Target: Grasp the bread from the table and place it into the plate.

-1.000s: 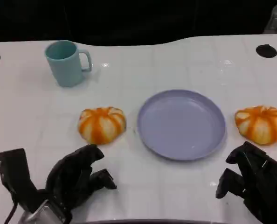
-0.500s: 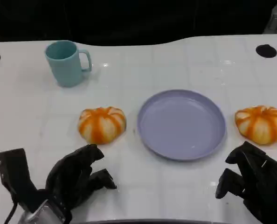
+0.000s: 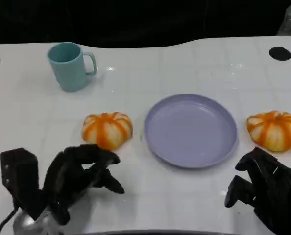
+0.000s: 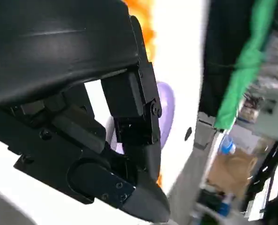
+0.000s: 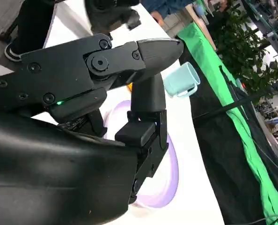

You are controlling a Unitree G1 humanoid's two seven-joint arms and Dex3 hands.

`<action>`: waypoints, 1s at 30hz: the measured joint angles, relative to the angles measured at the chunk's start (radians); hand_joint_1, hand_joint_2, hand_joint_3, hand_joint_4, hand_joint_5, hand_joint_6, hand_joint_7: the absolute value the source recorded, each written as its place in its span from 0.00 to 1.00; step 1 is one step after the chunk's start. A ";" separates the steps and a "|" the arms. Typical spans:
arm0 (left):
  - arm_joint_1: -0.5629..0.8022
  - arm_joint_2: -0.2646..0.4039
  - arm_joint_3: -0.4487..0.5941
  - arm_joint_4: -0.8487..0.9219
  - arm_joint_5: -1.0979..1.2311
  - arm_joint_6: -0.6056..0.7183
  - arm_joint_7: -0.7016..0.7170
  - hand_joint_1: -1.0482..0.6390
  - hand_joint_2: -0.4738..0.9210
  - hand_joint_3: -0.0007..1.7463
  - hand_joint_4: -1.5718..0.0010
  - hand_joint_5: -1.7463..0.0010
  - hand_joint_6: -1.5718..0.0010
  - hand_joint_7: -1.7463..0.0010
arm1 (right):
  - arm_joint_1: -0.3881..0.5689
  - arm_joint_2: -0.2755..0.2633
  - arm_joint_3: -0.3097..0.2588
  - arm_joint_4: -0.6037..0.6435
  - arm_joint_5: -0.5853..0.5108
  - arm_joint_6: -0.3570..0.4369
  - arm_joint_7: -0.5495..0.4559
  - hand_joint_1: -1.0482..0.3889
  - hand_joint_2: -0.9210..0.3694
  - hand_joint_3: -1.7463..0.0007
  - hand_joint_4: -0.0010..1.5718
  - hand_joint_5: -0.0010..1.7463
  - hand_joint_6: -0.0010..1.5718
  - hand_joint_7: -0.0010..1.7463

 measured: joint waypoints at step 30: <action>-0.079 0.400 -0.347 -0.426 1.179 -0.067 0.467 0.48 0.83 0.00 1.00 0.80 0.84 1.00 | -0.011 0.005 -0.011 0.011 0.003 0.002 -0.001 0.31 0.00 0.91 0.46 1.00 0.37 0.91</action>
